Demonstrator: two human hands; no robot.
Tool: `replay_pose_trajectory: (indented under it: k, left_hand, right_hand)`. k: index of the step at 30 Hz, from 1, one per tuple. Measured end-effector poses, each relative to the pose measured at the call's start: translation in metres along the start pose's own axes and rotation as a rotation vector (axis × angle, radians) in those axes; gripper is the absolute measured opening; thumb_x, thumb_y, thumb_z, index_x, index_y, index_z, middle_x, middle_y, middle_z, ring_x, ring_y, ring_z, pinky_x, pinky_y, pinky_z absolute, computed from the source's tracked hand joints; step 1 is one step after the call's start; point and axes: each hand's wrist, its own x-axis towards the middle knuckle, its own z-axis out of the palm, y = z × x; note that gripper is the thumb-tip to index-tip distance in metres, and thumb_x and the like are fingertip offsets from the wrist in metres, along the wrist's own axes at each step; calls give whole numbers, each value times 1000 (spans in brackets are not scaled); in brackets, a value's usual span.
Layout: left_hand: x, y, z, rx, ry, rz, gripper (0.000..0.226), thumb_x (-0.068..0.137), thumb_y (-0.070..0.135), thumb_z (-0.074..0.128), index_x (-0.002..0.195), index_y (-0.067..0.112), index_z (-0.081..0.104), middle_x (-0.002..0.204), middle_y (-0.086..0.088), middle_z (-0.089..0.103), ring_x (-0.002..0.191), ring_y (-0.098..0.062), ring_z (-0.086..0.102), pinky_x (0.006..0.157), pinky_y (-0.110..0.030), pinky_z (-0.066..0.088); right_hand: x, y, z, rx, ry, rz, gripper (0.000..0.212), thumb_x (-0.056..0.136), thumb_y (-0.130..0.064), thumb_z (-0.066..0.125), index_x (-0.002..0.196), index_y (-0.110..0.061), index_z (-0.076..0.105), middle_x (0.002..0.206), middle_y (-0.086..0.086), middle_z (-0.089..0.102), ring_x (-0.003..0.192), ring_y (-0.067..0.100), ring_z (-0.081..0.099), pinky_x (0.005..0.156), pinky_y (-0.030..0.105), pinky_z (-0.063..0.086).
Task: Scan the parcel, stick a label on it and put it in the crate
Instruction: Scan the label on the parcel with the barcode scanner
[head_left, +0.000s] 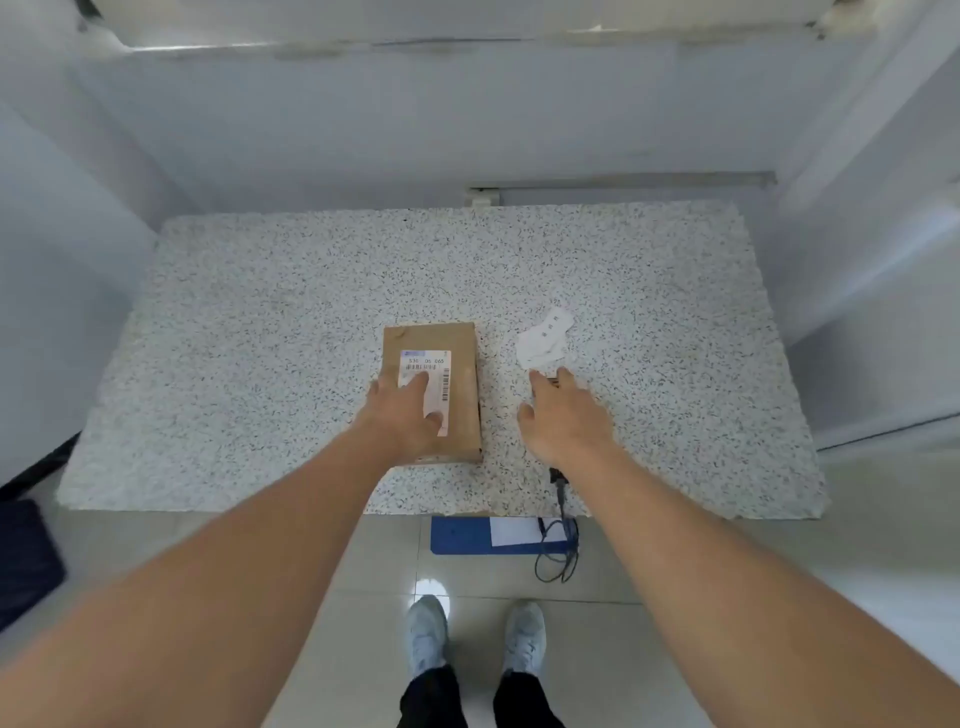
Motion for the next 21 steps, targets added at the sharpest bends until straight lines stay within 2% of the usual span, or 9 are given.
replay_pose_trajectory:
  k: [3,5,7,9,11,12,14,17,21]
  left_hand:
    - [9,-12,13,21,-29,-24,85,94,49,62,163,29,16,168,-15,-11,154,-44,6,122,-59,24]
    - [11,-19,22,-45,-48,-47,94,91,51,68,163,34,11,167,-13,-26,156,-42,-5,125,-59,18]
    - [13,-27,30,-145,-56,-82,101,88,50,73,162,42,5,166,-12,-31,157,-41,-3,125,-57,21]
    - [13,-33,34,-265,-74,-94,105,86,47,77,160,50,2,168,-12,-19,155,-40,16,121,-50,31]
    - [13,-36,36,-392,-69,-64,106,86,41,79,161,50,4,163,-12,8,140,-34,39,114,-43,39]
    - [13,-39,38,-446,-50,-43,106,86,37,80,161,48,6,158,-10,17,131,-28,43,112,-41,40]
    - [16,-43,40,-512,-25,-25,107,86,29,82,162,44,8,151,-9,26,122,-20,42,109,-35,39]
    - [20,-50,41,-562,-11,-13,109,86,19,82,163,41,8,147,-11,29,121,-21,44,101,-27,38]
    - [21,-48,42,-515,8,-4,112,85,20,83,165,32,4,148,-12,30,120,-19,43,102,-24,32]
  right_hand:
    - [7,6,16,42,13,94,73,105,-40,42,165,-24,3,166,22,17,134,41,46,98,50,50]
    - [9,9,29,79,27,151,82,103,-38,48,164,-21,-4,162,25,20,132,41,46,98,51,51]
    - [11,8,40,128,42,200,89,102,-36,52,164,-18,-10,159,27,23,130,41,47,97,52,53]
    - [14,7,47,181,56,251,97,100,-35,57,162,-15,-15,155,28,30,123,41,54,93,52,55]
    - [17,6,52,251,64,297,104,99,-32,61,160,-12,-20,152,28,37,119,40,59,92,53,56]
    - [18,6,54,282,65,322,105,99,-31,62,160,-11,-22,152,27,39,118,40,60,93,53,56]
    - [21,5,58,322,54,367,103,101,-26,61,160,-7,-22,156,26,37,123,40,59,97,51,53]
    - [28,6,63,382,69,422,96,101,-20,62,161,-3,-11,155,25,38,126,40,57,98,50,51]
    - [40,11,68,433,73,474,90,98,-16,66,161,1,3,146,26,46,124,41,57,95,49,53]
